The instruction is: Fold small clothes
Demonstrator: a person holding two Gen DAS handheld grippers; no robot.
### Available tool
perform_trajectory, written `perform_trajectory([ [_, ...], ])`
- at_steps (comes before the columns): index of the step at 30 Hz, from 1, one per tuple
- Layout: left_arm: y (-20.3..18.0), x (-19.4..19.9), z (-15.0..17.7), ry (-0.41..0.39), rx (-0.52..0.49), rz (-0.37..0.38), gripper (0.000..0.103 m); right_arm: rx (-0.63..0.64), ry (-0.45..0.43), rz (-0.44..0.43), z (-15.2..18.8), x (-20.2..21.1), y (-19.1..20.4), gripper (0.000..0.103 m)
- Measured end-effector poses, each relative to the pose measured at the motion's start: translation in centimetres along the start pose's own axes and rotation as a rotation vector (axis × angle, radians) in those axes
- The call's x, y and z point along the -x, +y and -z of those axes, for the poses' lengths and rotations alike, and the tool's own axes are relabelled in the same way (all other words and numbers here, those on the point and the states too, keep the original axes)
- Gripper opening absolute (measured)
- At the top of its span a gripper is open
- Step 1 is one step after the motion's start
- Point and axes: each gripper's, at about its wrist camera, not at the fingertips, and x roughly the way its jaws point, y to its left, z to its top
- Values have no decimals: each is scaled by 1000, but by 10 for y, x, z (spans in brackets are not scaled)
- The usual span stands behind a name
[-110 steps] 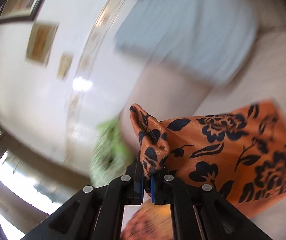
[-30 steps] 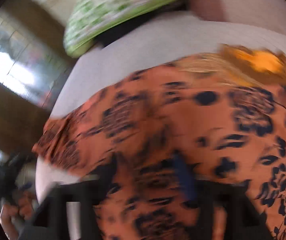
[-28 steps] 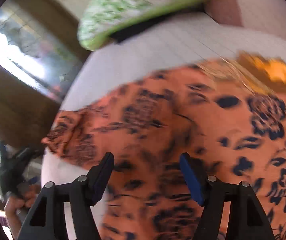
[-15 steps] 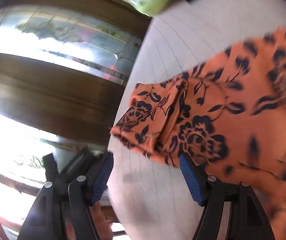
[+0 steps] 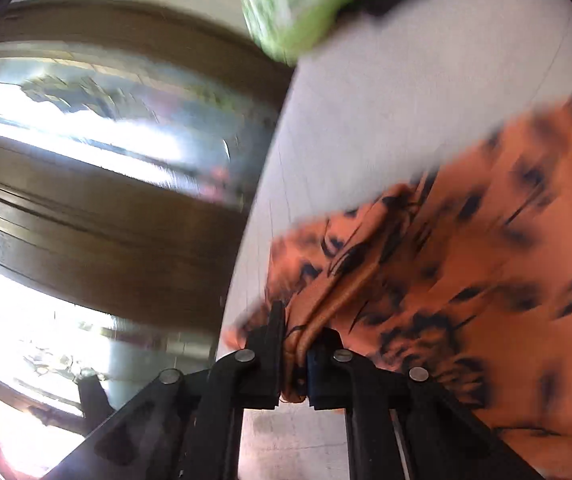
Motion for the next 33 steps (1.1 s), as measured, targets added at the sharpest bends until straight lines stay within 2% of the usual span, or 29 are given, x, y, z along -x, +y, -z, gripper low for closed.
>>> perform_trajectory([
  [3, -22, -3, 14, 12, -74, 56, 103, 14, -131, 10, -15, 65, -9, 9],
  [5, -50, -11, 29, 51, -199, 62, 103, 8, -209, 16, -22, 115, -20, 9],
  [7, -71, -13, 44, 71, -280, 79, 103, 2, -274, 23, -25, 159, -28, 9],
  [10, -97, -11, 67, 126, -334, 203, 103, -6, -378, 50, -22, 233, -51, 9],
  [11, -108, -8, 79, 121, -358, 228, 103, -13, -407, 59, -24, 260, -54, 9],
  [13, -131, -4, 102, 73, -456, 216, 103, -37, -467, 79, -21, 298, -70, 9],
  [15, -158, -8, 131, 89, -599, 181, 103, -65, -522, 112, -17, 332, -91, 9],
  [17, -179, -13, 161, 104, -703, 153, 103, -105, -574, 162, -12, 365, -116, 9],
  [20, -193, 3, 180, 29, -746, 143, 103, -192, -632, 209, 0, 407, -155, 8],
  [23, -200, 15, 188, 10, -757, 189, 103, -268, -702, 264, 14, 447, -195, 7],
  [25, -203, 14, 192, 25, -765, 190, 103, -344, -687, 208, 19, 464, -225, 7],
  [27, -208, 10, 194, 23, -757, 166, 103, -385, -614, 142, 17, 457, -242, 7],
  [28, -208, 5, 193, 19, -756, 148, 103, -393, -564, 137, 17, 448, -244, 11],
  [30, -210, -5, 198, 39, -766, 125, 103, -405, -462, 177, 12, 423, -244, 11],
  [31, -210, -10, 202, 48, -772, 133, 103, -404, -431, 186, 12, 414, -245, 11],
  [33, -211, -10, 205, 10, -784, 151, 103, -417, -370, 200, 9, 398, -251, 13],
])
